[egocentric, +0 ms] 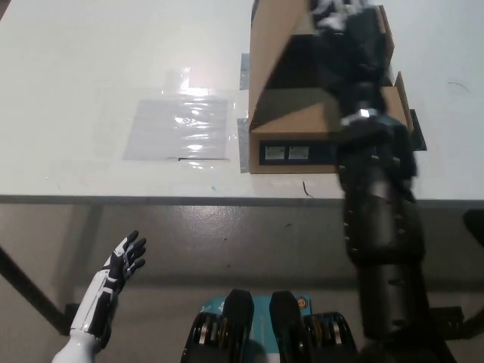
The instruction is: A small storage box is placed at the center of the table and the robot uses its right hand to slide under its lid and push it upwards to open it
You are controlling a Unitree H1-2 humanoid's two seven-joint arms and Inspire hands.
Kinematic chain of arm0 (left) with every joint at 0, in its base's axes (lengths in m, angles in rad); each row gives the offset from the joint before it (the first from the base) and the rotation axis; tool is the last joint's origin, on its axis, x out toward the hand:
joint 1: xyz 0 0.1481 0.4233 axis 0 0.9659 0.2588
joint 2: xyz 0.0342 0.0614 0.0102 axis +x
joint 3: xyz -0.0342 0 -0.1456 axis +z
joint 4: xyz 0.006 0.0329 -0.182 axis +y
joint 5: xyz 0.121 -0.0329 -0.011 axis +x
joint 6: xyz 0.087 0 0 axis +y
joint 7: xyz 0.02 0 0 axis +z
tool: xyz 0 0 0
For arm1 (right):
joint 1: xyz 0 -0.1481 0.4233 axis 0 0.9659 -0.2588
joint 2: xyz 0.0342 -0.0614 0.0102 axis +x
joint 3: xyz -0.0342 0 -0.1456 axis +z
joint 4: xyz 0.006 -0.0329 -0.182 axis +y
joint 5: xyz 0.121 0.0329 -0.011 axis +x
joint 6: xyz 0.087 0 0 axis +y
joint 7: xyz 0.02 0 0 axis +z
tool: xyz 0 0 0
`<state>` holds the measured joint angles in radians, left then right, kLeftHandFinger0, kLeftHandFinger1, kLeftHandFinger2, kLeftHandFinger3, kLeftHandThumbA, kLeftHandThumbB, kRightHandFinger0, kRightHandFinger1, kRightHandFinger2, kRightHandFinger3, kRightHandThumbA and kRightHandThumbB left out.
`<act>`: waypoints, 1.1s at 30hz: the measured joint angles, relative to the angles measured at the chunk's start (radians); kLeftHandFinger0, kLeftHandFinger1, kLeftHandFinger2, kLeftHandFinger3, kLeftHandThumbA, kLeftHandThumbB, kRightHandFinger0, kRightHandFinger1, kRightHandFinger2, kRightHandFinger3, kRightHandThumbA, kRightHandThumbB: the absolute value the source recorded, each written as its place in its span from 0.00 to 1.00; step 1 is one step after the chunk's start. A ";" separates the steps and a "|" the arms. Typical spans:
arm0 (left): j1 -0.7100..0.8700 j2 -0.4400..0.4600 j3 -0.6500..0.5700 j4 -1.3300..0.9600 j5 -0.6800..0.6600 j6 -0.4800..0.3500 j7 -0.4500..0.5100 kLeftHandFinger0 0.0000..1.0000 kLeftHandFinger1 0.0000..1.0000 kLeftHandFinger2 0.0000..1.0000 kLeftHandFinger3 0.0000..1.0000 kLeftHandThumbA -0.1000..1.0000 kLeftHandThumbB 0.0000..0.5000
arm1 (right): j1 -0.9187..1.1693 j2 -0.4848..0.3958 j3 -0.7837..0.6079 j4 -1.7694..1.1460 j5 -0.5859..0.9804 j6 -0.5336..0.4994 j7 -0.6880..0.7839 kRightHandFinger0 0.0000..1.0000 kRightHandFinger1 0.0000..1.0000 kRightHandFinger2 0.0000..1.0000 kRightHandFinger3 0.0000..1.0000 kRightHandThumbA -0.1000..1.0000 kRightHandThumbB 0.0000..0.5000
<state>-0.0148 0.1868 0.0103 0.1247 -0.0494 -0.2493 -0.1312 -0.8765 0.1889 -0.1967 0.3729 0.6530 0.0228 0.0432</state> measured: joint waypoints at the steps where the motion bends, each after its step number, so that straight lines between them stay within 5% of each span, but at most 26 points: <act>1: -0.001 0.000 0.000 0.000 0.000 0.000 0.000 1.00 1.00 1.00 1.00 1.00 0.61 | -0.015 0.007 0.018 0.025 -0.017 0.000 0.000 1.00 1.00 1.00 1.00 1.00 0.56; 14: -0.015 0.000 -0.001 -0.001 0.005 0.000 0.000 1.00 1.00 1.00 1.00 1.00 0.61 | -0.214 0.029 0.206 0.402 -0.204 -0.047 0.021 1.00 1.00 1.00 1.00 1.00 0.63; 19: -0.025 0.000 -0.002 -0.003 0.009 0.000 0.000 1.00 1.00 1.00 1.00 1.00 0.64 | -0.289 0.033 0.262 0.618 -0.280 -0.091 0.037 1.00 1.00 1.00 1.00 1.00 0.56; 22: -0.028 0.001 -0.002 -0.005 0.009 0.001 -0.001 1.00 1.00 1.00 1.00 1.00 0.62 | -0.307 0.033 0.303 0.725 -0.326 -0.124 0.049 1.00 1.00 1.00 1.00 1.00 0.74; 25: -0.031 0.006 -0.003 -0.009 0.009 0.001 -0.001 1.00 1.00 1.00 1.00 1.00 0.62 | -0.309 0.030 0.337 0.806 -0.373 -0.158 0.056 1.00 1.00 1.00 1.00 1.00 0.71; 29: -0.037 0.013 -0.003 -0.016 0.009 0.003 -0.002 1.00 1.00 1.00 1.00 1.00 0.57 | -0.308 0.024 0.350 0.845 -0.416 -0.183 0.066 1.00 1.00 1.00 1.00 1.00 0.53; 33: -0.037 0.016 -0.004 -0.017 0.005 0.009 -0.011 1.00 1.00 1.00 1.00 1.00 0.54 | -0.308 0.015 0.350 0.842 -0.449 -0.193 0.070 1.00 1.00 1.00 1.00 1.00 0.66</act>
<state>-0.0522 0.2028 0.0062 0.1077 -0.0440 -0.2404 -0.1418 -1.1846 0.2037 0.1530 1.2150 0.2036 -0.1701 0.1134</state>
